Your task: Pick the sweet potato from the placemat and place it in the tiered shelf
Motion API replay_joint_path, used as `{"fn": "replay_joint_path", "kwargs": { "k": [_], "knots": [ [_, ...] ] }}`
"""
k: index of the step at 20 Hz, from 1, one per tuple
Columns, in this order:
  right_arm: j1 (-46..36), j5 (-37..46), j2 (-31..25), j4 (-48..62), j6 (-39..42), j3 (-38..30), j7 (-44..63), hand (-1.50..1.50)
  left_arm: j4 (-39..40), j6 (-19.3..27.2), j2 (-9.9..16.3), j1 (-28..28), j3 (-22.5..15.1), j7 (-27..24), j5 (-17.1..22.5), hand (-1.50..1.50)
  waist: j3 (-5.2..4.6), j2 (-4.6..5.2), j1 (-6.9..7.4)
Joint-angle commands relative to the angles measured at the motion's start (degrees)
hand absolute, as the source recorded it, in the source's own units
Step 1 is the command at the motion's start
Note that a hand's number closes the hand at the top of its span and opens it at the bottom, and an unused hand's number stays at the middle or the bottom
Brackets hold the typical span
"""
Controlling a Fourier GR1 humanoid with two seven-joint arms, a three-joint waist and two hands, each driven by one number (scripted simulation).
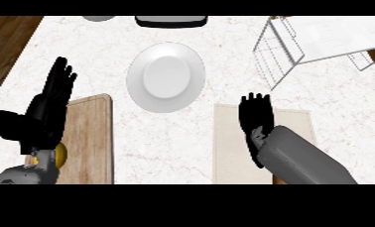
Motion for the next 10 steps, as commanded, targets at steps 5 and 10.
{"fn": "replay_joint_path", "kwargs": {
  "k": [5,10],
  "knots": [
    [1.8,5.5,0.4,4.3,4.2,-1.7,-3.2,1.50,-2.1,-0.4,-1.1,0.0,0.4,1.7,-1.4,0.00,0.07,0.13,0.23],
    [1.0,12.4,1.8,5.6,1.9,1.0,-7.7,1.50,2.3,-2.8,-2.1,0.1,1.6,-2.2,-0.5,0.00,0.05,0.22,0.23]
  ]
}}
